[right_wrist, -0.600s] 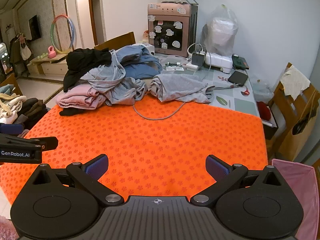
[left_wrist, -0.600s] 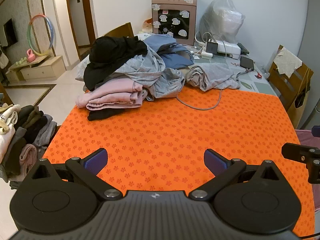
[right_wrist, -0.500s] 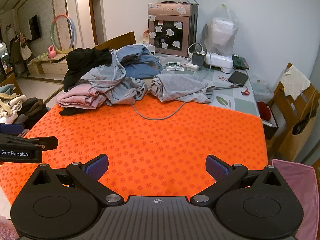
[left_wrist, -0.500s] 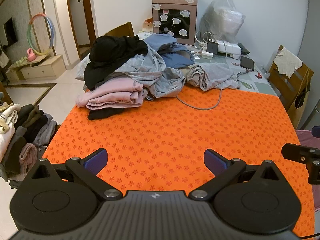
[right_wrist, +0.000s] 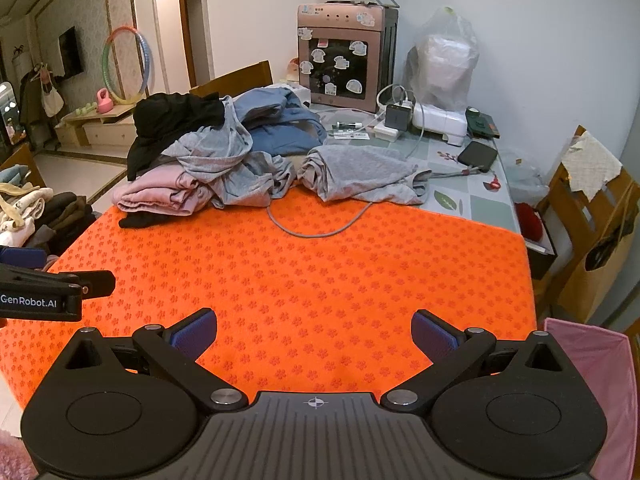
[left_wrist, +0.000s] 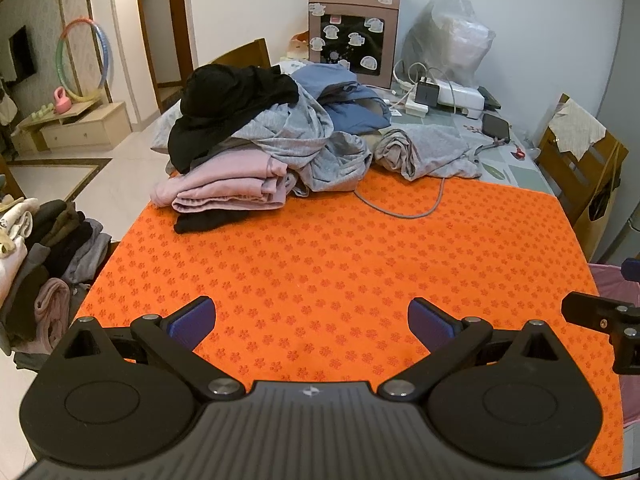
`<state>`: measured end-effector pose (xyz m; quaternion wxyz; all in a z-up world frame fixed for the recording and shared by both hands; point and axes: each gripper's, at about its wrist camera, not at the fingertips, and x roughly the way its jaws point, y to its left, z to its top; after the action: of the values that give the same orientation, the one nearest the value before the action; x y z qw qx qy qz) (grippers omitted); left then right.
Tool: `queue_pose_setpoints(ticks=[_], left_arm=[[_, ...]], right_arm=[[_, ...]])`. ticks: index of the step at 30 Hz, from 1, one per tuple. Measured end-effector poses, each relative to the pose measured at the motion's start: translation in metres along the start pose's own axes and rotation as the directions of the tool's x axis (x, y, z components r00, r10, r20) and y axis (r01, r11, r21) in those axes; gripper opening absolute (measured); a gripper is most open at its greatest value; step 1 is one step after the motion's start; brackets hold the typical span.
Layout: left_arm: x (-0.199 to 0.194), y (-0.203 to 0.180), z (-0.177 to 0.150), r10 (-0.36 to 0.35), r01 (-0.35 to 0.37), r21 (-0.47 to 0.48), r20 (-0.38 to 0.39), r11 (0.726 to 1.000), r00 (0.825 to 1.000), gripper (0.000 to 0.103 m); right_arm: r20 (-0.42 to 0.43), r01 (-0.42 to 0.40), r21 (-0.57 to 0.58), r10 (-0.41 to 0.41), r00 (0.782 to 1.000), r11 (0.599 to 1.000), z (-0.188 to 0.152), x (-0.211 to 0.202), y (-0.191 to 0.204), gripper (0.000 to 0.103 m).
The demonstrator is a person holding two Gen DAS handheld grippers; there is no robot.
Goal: Fold clothes
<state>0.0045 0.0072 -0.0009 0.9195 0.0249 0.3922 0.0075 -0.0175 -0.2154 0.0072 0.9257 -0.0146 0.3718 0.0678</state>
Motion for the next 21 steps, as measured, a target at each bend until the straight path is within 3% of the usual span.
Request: queue_pose_setpoints(ticks=[21], left_arm=[[0.0086, 0.0077, -0.0008, -0.001, 0.0, -0.031, -0.032, 1.0, 0.999, 0.103]], right_arm=[[-0.019, 0.005, -0.016, -0.005, 1.0, 1.0, 0.0015, 0.0039, 0.0042, 0.103]])
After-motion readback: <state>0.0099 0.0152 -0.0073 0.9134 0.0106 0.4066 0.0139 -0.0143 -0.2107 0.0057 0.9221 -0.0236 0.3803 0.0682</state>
